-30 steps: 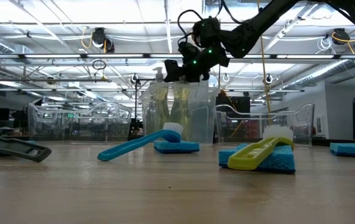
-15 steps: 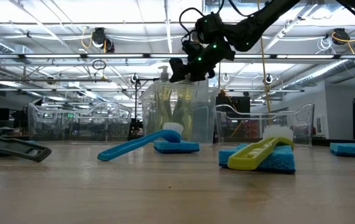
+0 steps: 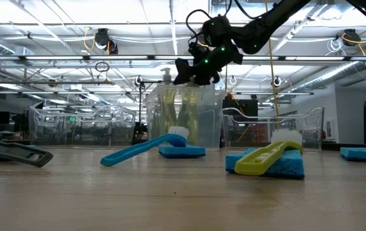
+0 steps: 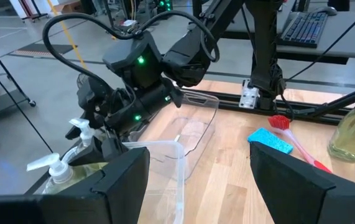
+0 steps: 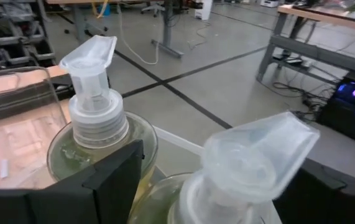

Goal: Pick & Place Kitchen Sink Supplies
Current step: Put the dishwashing liquid bottle into the white bin

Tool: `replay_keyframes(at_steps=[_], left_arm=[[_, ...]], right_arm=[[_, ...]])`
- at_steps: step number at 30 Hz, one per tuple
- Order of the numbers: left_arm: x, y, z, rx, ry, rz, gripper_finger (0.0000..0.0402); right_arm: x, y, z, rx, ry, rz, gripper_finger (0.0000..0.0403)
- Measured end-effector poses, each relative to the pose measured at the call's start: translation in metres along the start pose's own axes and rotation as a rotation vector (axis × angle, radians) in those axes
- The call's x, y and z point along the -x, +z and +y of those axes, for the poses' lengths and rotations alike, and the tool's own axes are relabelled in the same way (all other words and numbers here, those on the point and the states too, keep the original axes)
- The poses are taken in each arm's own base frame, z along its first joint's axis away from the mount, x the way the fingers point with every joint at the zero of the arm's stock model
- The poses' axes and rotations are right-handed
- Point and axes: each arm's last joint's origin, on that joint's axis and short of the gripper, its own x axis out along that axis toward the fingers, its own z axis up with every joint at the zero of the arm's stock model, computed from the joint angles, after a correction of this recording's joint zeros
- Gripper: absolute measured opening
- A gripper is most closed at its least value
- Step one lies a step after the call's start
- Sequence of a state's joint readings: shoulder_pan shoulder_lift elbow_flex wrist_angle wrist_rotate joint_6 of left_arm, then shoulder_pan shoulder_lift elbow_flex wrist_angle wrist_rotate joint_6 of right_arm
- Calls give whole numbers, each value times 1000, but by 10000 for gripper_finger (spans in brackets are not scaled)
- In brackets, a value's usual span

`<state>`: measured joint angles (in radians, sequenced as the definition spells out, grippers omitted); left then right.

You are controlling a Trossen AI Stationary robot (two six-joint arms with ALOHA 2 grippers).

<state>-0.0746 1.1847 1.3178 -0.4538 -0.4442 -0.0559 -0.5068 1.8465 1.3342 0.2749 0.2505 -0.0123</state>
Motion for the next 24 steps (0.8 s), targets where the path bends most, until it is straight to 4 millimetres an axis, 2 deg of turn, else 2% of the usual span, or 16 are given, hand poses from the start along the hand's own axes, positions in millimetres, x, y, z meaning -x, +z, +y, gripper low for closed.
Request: replay_keyframes(at_steps=[10, 19, 24], left_arm=[[0, -2, 0, -9, 1, 21, 274], [0, -2, 0, -10, 1, 21, 273], [0, -2, 0, -11, 1, 22, 274]], right_arm=[[-3, 0, -10, -12, 92, -1, 354], [-1, 2, -10, -7, 88, 0, 357], [4, 3, -11, -5, 25, 31, 357]])
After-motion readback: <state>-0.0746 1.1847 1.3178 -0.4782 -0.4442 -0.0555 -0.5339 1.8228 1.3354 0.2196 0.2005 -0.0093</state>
